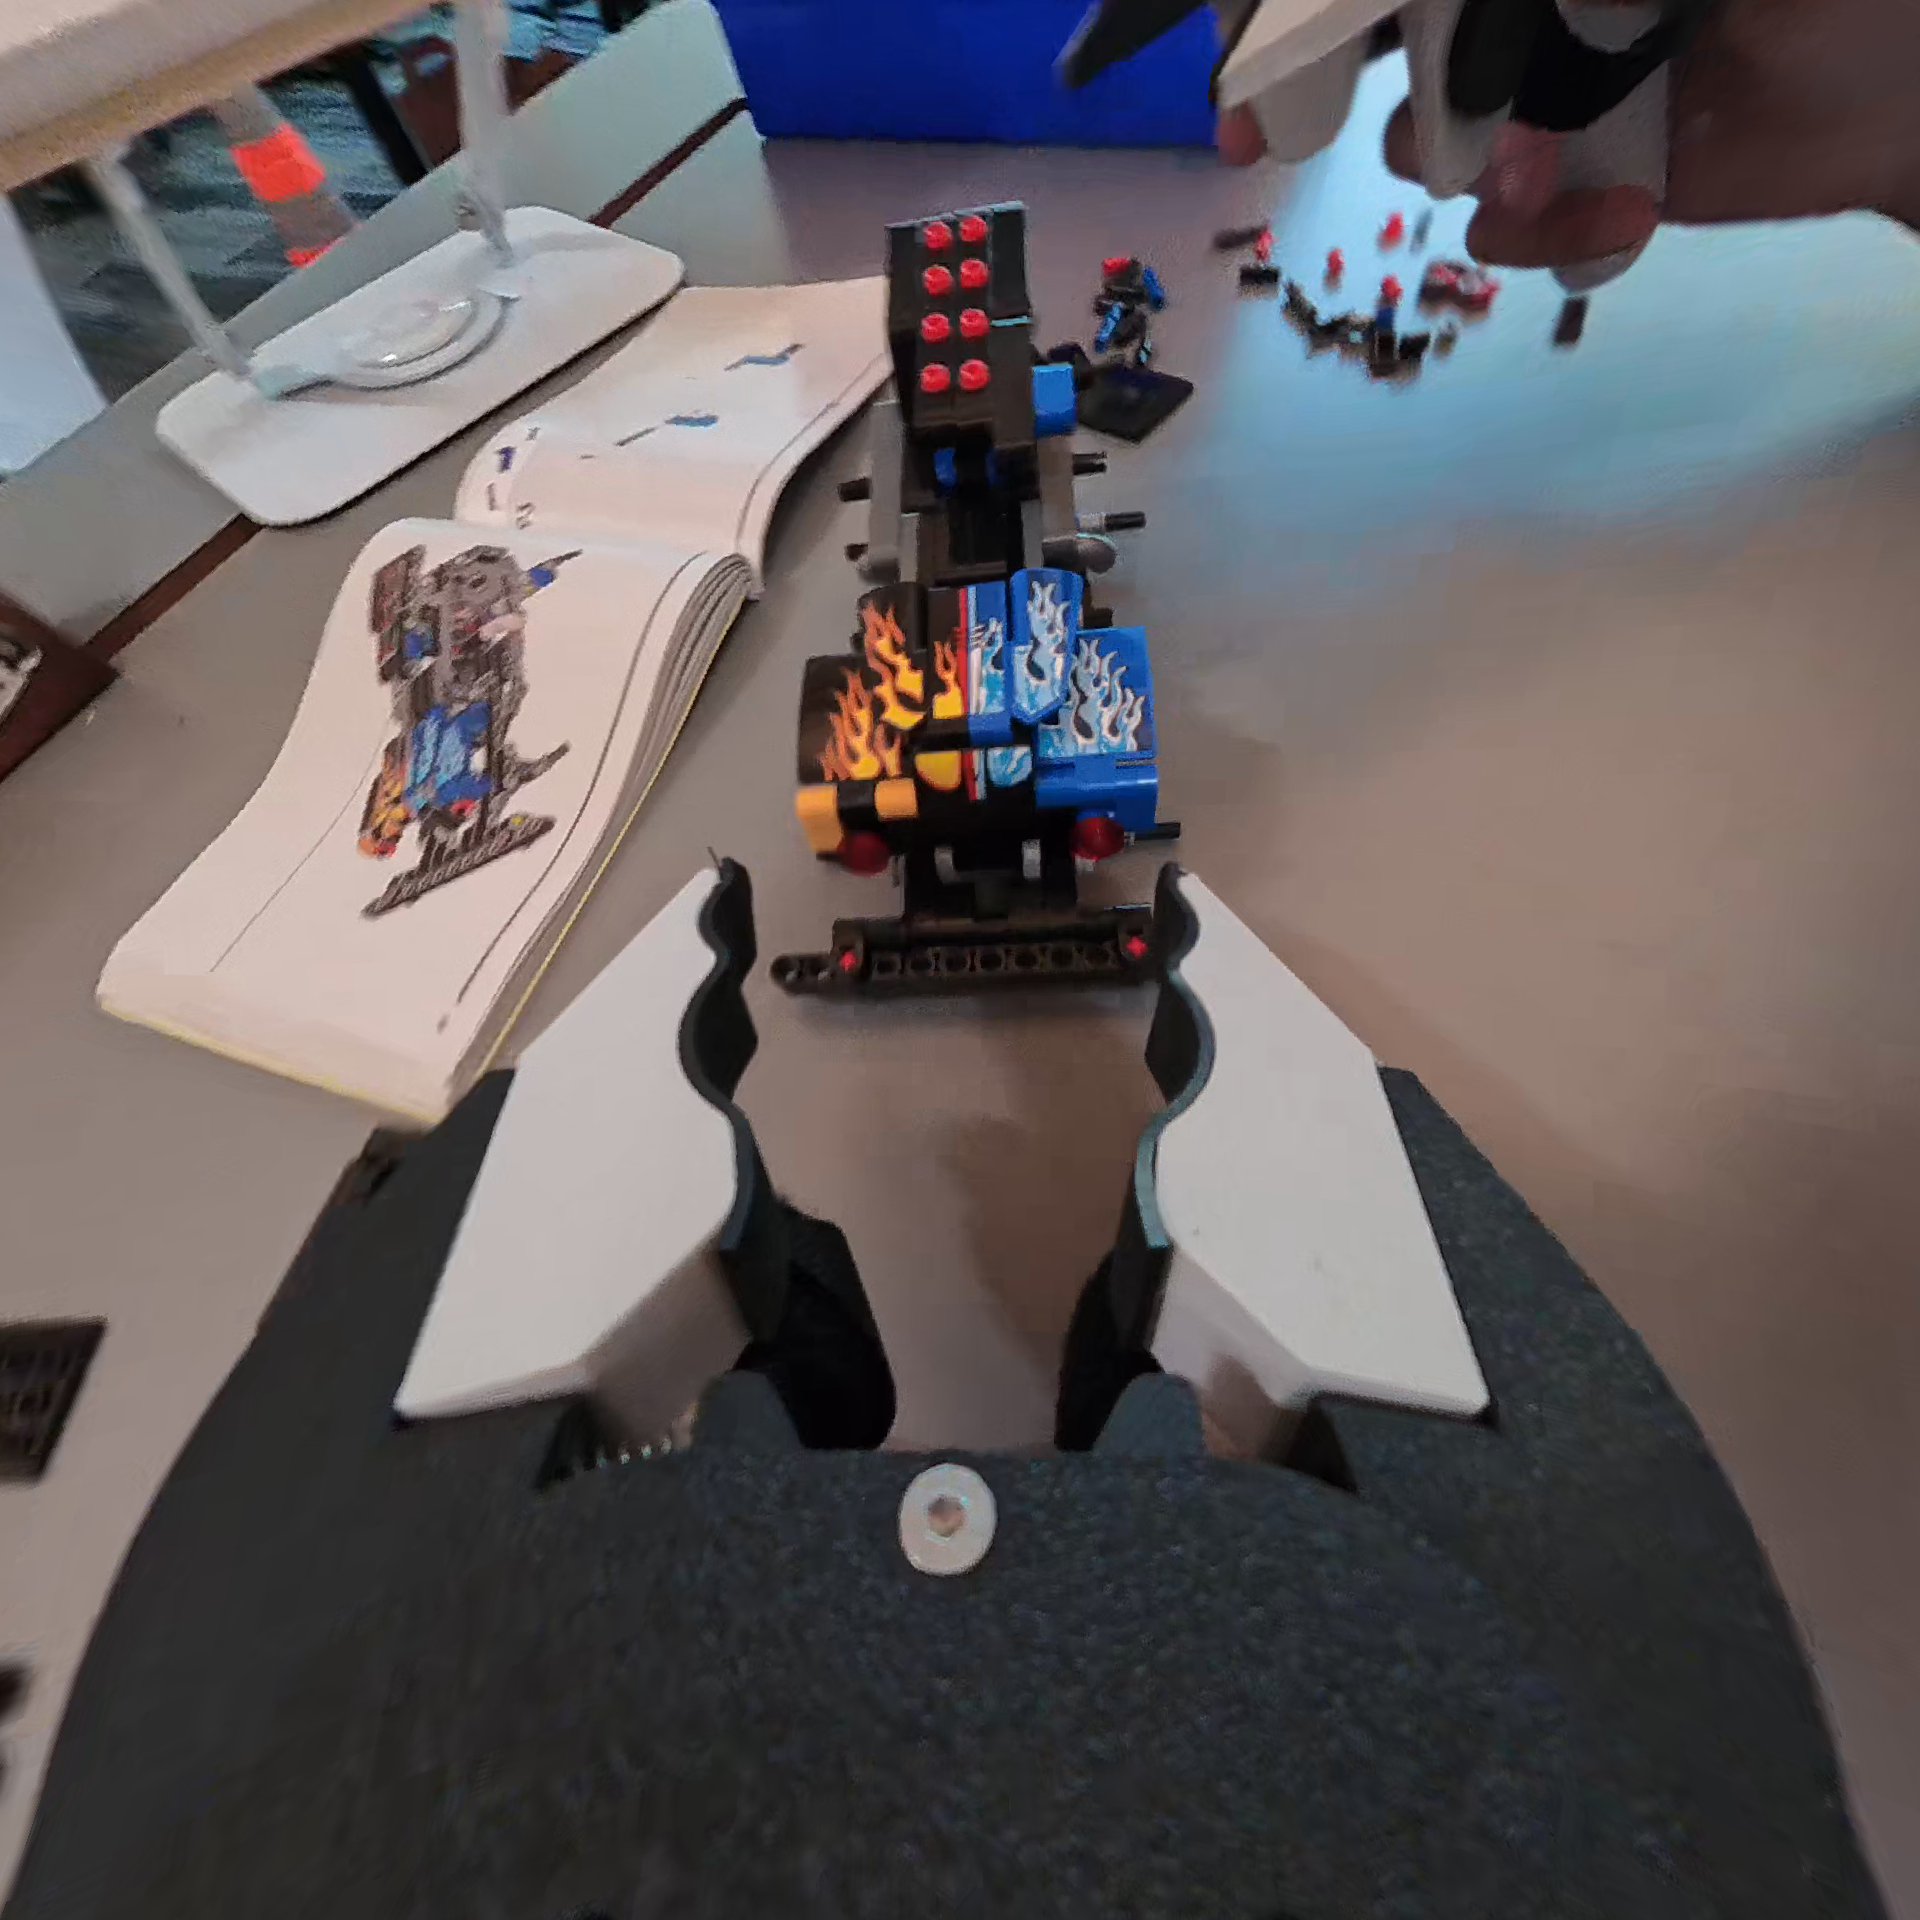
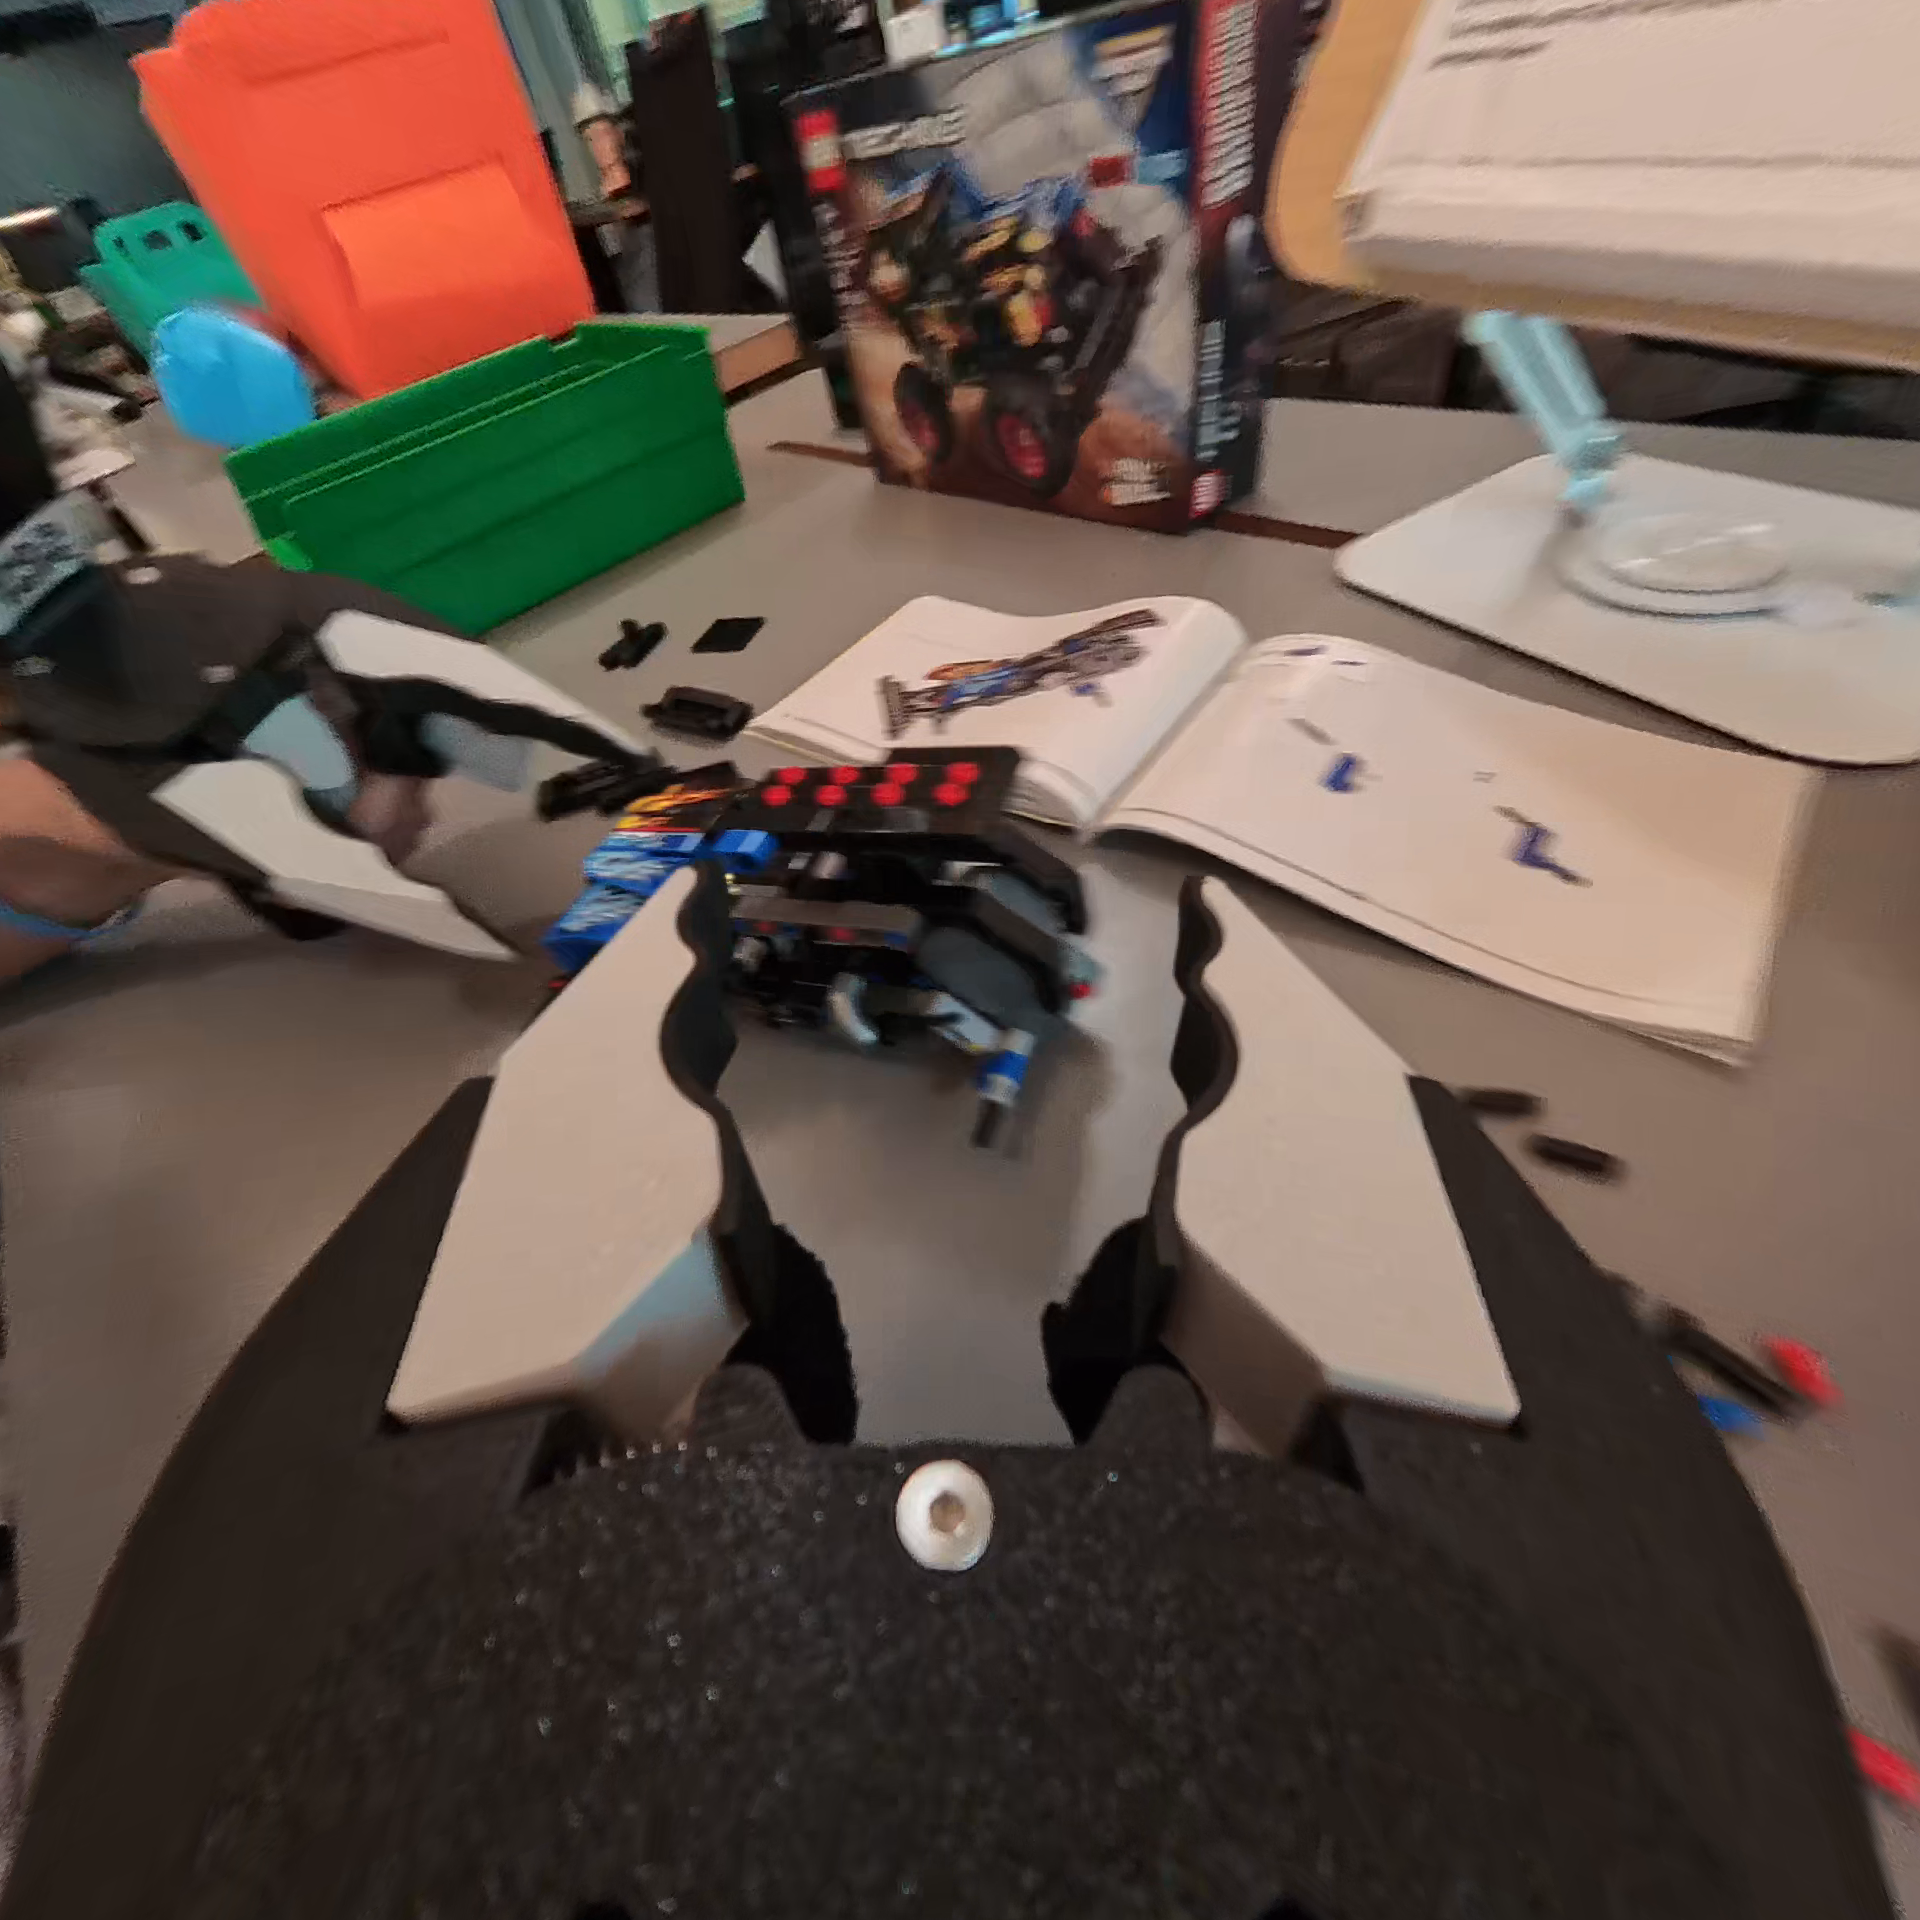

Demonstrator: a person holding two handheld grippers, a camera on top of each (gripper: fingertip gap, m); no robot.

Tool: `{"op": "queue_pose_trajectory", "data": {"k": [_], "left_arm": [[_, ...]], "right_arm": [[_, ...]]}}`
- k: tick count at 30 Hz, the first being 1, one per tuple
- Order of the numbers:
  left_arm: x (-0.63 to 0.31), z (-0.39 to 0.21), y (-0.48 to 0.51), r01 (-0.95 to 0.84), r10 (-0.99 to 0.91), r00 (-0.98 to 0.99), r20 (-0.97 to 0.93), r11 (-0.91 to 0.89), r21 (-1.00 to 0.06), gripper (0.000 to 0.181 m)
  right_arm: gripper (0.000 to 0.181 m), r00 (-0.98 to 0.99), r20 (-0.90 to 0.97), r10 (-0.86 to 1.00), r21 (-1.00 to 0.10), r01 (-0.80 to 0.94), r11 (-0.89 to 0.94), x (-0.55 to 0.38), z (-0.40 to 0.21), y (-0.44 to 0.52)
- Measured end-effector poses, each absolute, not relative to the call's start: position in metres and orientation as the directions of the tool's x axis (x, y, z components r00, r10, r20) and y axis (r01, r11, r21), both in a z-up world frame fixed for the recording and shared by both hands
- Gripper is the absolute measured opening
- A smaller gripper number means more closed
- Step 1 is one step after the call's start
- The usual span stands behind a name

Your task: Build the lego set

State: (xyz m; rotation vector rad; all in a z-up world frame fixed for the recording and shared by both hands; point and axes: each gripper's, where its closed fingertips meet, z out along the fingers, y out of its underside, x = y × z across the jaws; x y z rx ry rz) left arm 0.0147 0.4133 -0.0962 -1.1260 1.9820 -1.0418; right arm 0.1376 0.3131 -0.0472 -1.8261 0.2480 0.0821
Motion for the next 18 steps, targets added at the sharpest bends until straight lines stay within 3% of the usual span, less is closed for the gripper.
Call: {"op": "queue_pose_trajectory", "data": {"k": [4,8,11,18], "left_arm": [[-0.012,-0.073,0.432,-0.376,-0.959,-0.279,0.043,0.068,-0.924,0.065],[-0.031,-0.07,0.45,-0.345,-0.975,-0.146,0.166,-0.108,-0.933,0.062],[-0.039,-0.08,0.445,-0.385,-0.967,-0.134,0.217,-0.151,-0.91,0.058],[-0.042,-0.086,0.428,-0.421,-0.957,-0.169,0.236,-0.146,-0.895,0.053]], "right_arm": [[0.074,0.918,-0.112,-0.381,-0.93,-0.232,-0.284,0.214,-0.064,0.263],[0.073,0.915,-0.128,-0.382,-0.908,-0.263,-0.326,0.217,-0.087,0.261],[0.071,0.941,-0.166,-0.296,-0.912,-0.261,-0.316,0.199,-0.082,0.271],[0.063,0.945,-0.053,-0.324,-0.908,-0.181,-0.379,0.2,-0.094,0.265]]}}
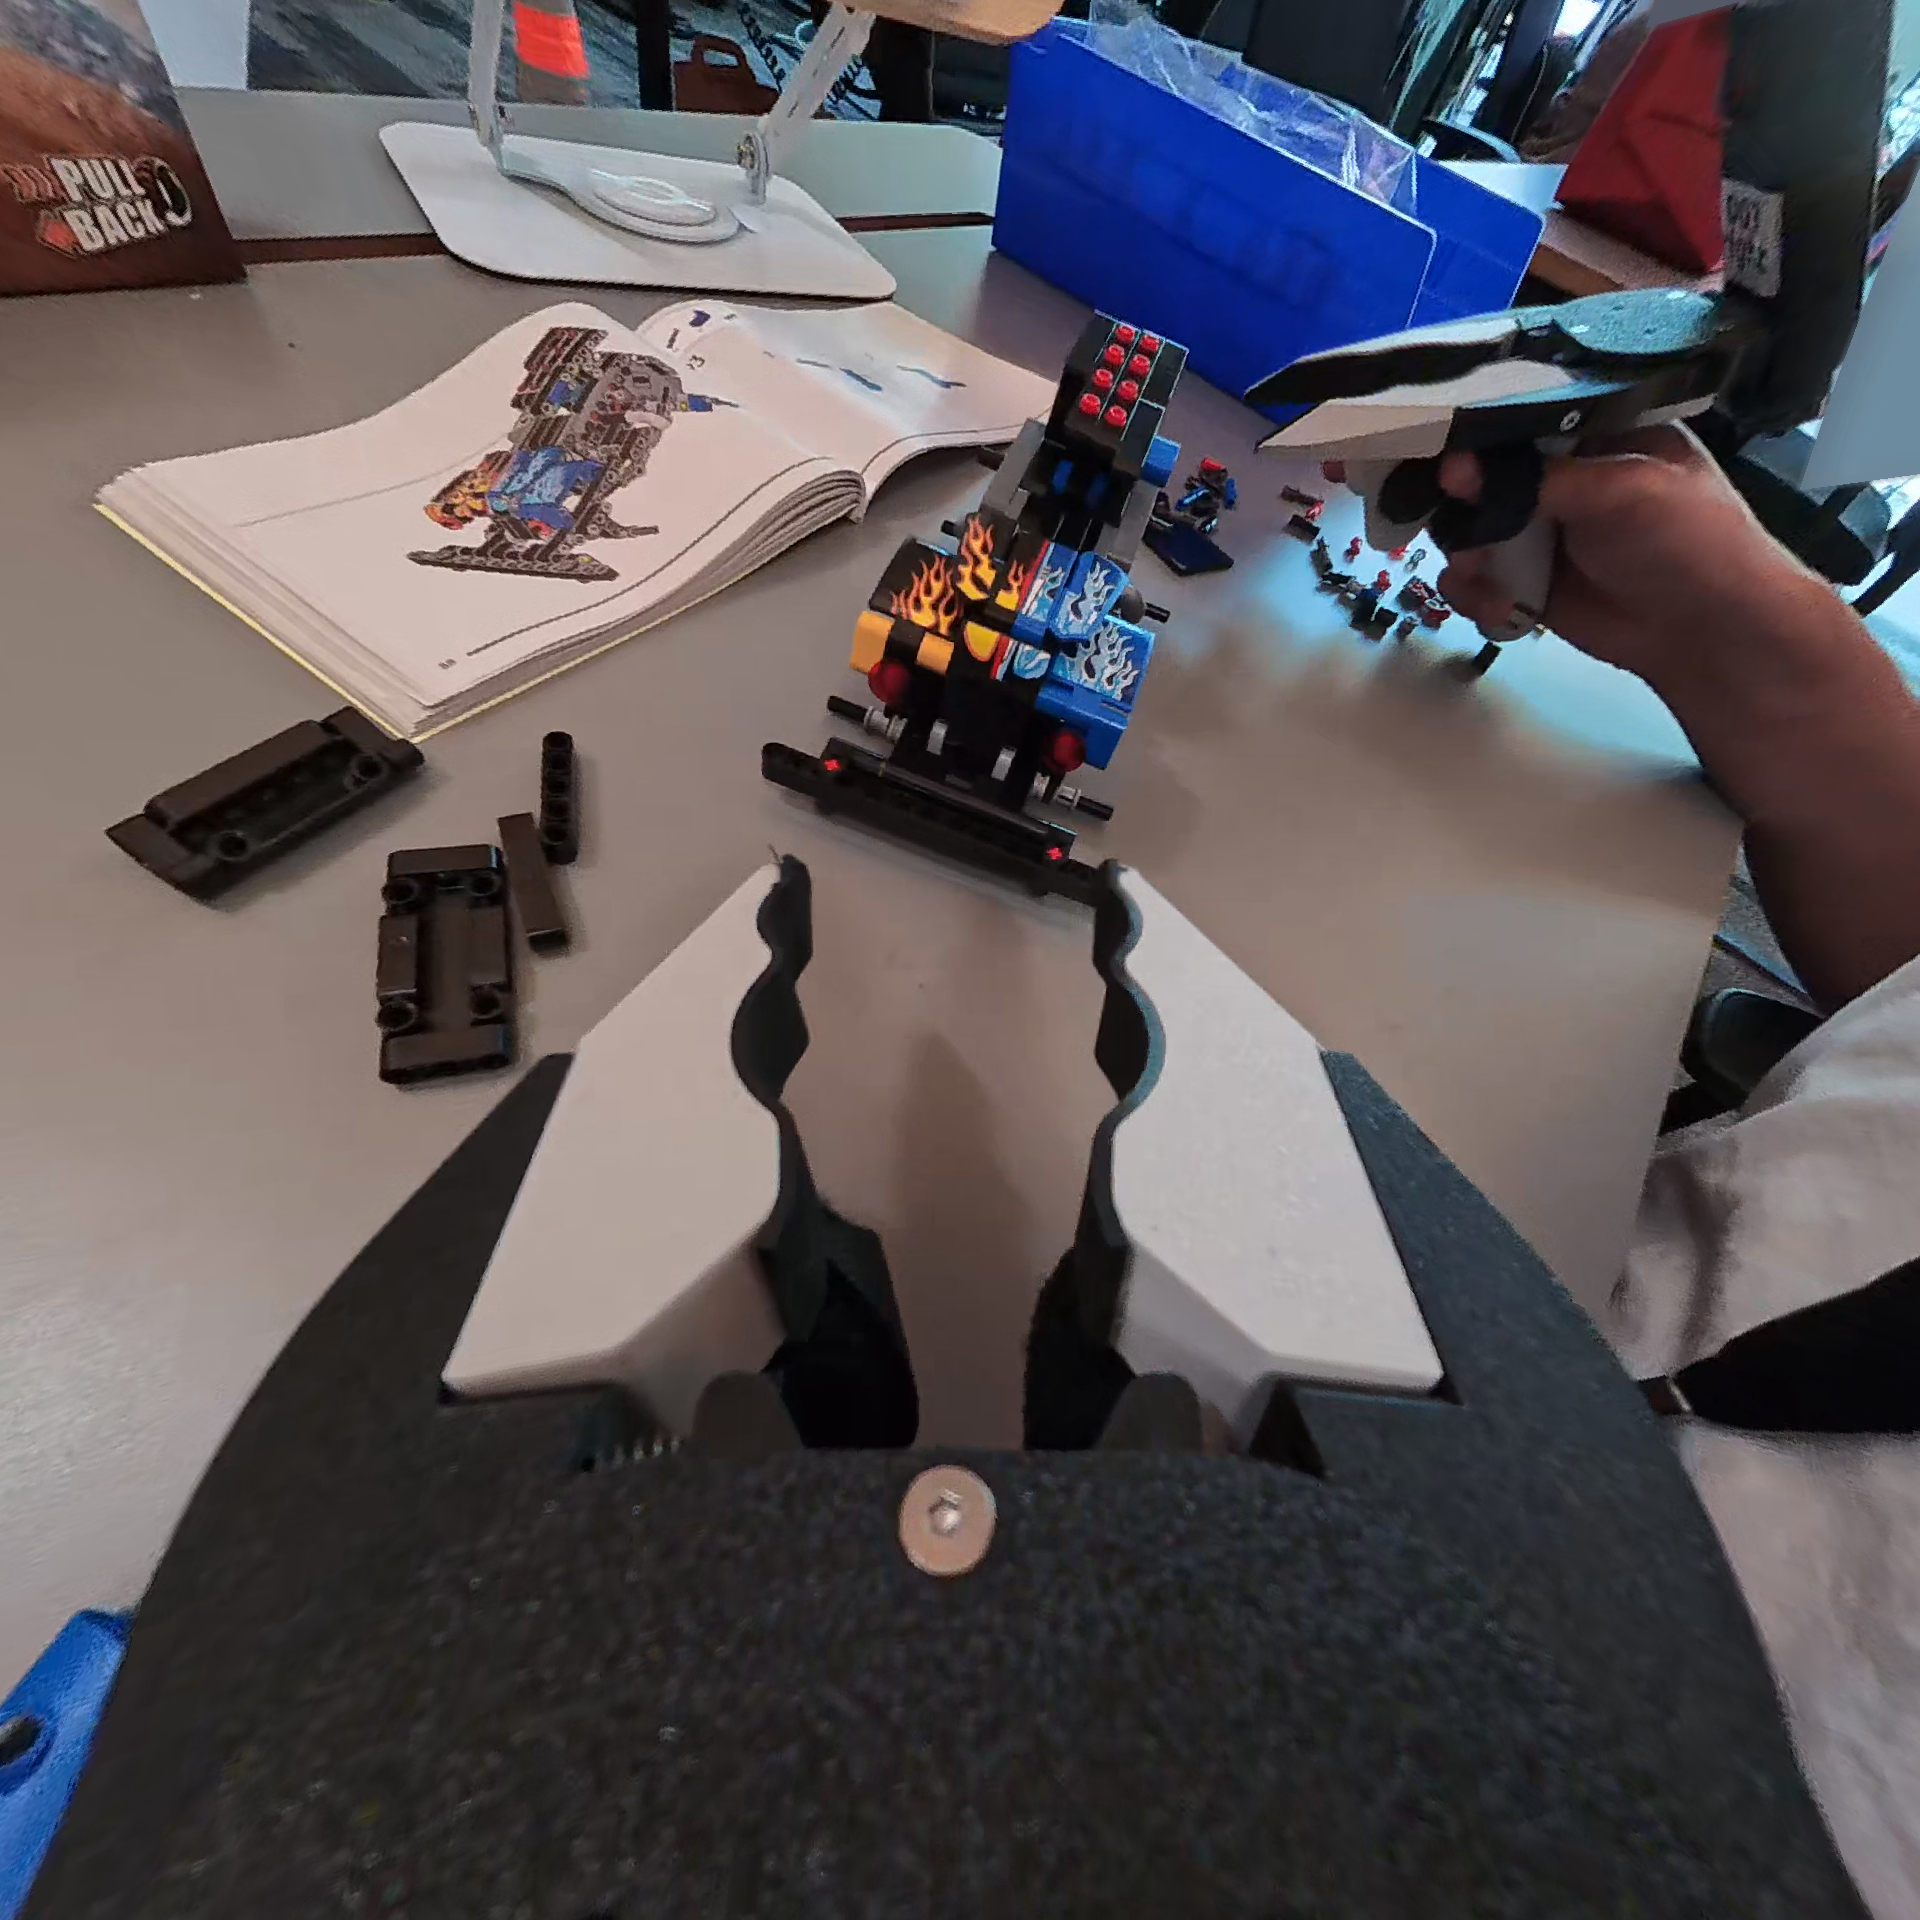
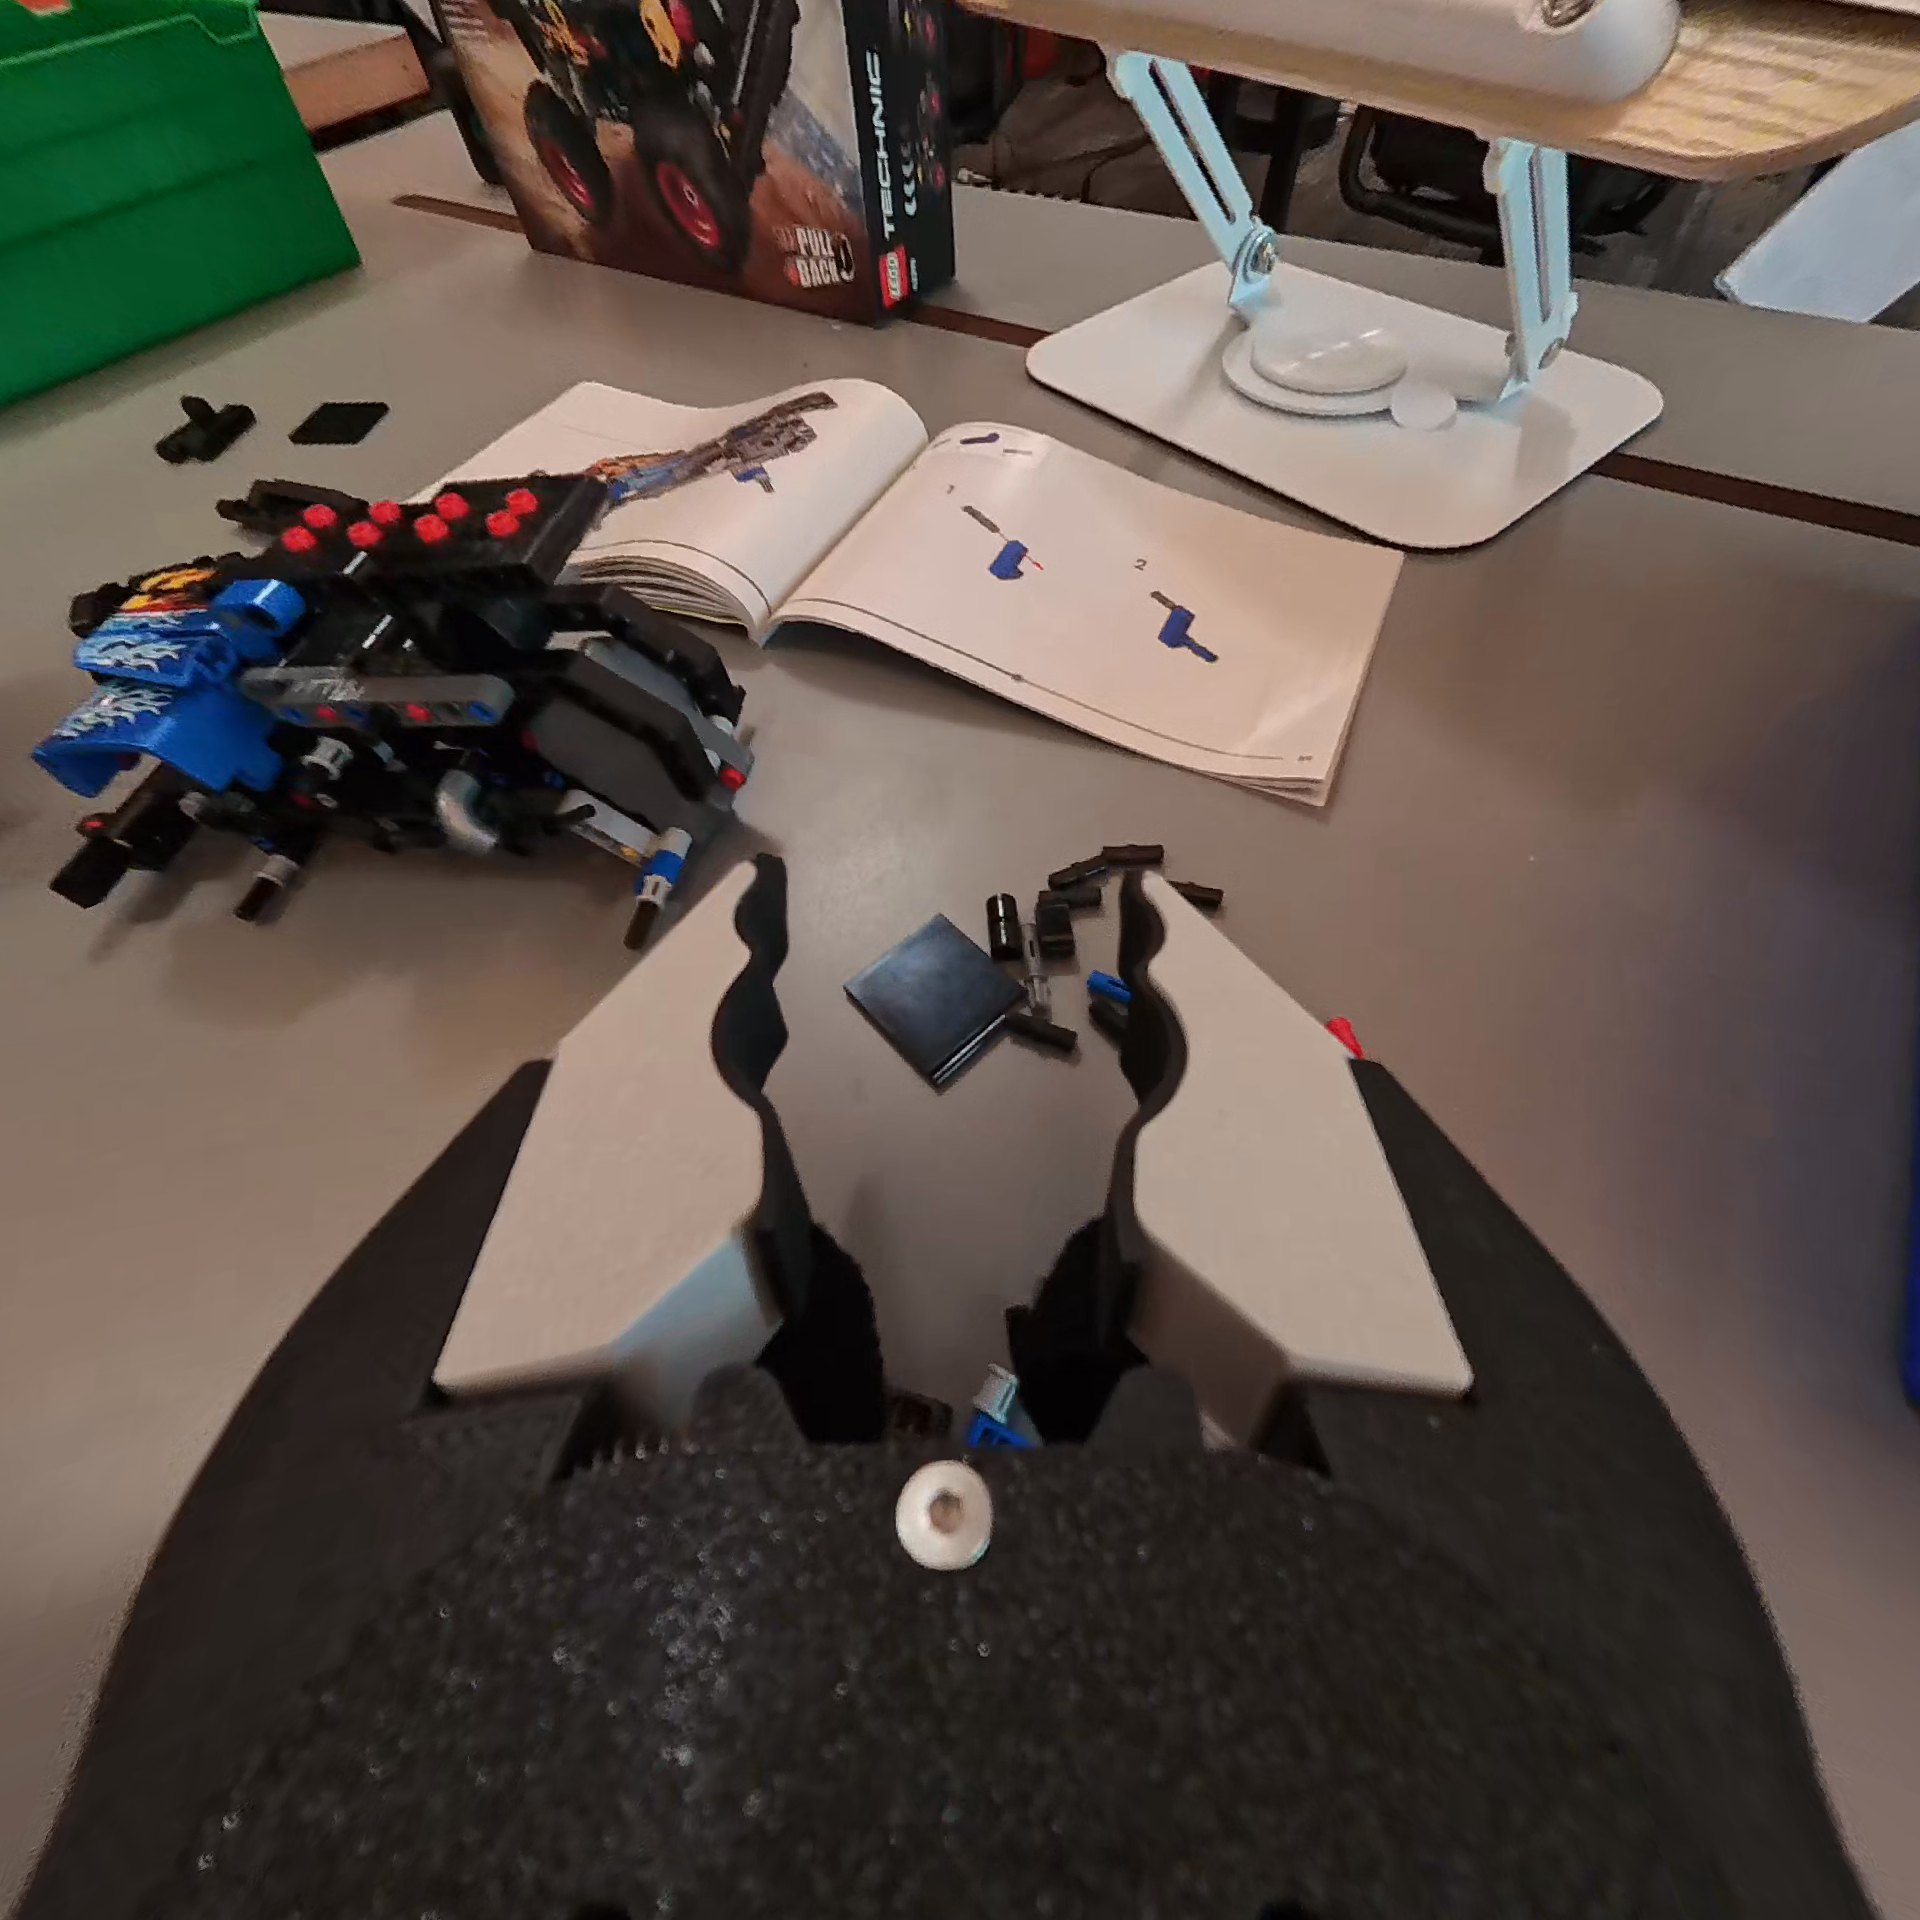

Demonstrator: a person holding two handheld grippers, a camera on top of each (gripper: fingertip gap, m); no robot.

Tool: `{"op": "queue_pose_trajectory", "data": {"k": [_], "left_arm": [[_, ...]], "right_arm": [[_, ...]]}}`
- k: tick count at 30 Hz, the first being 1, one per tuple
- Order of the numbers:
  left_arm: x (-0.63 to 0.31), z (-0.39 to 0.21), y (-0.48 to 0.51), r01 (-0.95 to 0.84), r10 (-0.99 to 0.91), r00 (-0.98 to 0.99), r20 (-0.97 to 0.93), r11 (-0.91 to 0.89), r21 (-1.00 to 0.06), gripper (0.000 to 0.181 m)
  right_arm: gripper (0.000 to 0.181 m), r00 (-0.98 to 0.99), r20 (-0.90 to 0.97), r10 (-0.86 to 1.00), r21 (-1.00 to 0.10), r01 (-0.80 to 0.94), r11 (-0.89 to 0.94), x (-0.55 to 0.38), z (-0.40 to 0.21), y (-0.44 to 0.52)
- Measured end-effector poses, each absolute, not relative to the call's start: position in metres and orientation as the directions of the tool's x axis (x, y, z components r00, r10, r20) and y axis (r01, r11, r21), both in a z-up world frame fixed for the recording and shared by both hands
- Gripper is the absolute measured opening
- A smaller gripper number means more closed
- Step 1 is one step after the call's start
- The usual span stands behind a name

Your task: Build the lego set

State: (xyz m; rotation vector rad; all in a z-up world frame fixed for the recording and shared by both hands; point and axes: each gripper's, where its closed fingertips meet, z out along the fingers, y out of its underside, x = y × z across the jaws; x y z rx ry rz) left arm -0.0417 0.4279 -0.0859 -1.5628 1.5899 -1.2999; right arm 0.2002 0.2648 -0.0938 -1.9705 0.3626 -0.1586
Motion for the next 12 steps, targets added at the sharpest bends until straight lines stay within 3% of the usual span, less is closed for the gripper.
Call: {"op": "queue_pose_trajectory", "data": {"k": [5,12], "left_arm": [[-0.058,-0.087,0.439,-0.483,-0.954,-0.133,0.268,-0.174,-0.858,0.054],[-0.151,-0.087,0.521,-0.688,-0.995,0.097,0.028,-0.088,-0.72,0.05]], "right_arm": [[0.059,0.94,-0.04,-0.338,-0.906,-0.177,-0.385,0.203,-0.094,0.263],[0.051,0.939,0.015,-0.344,-0.889,-0.145,-0.434,0.203,-0.1,0.262]]}}
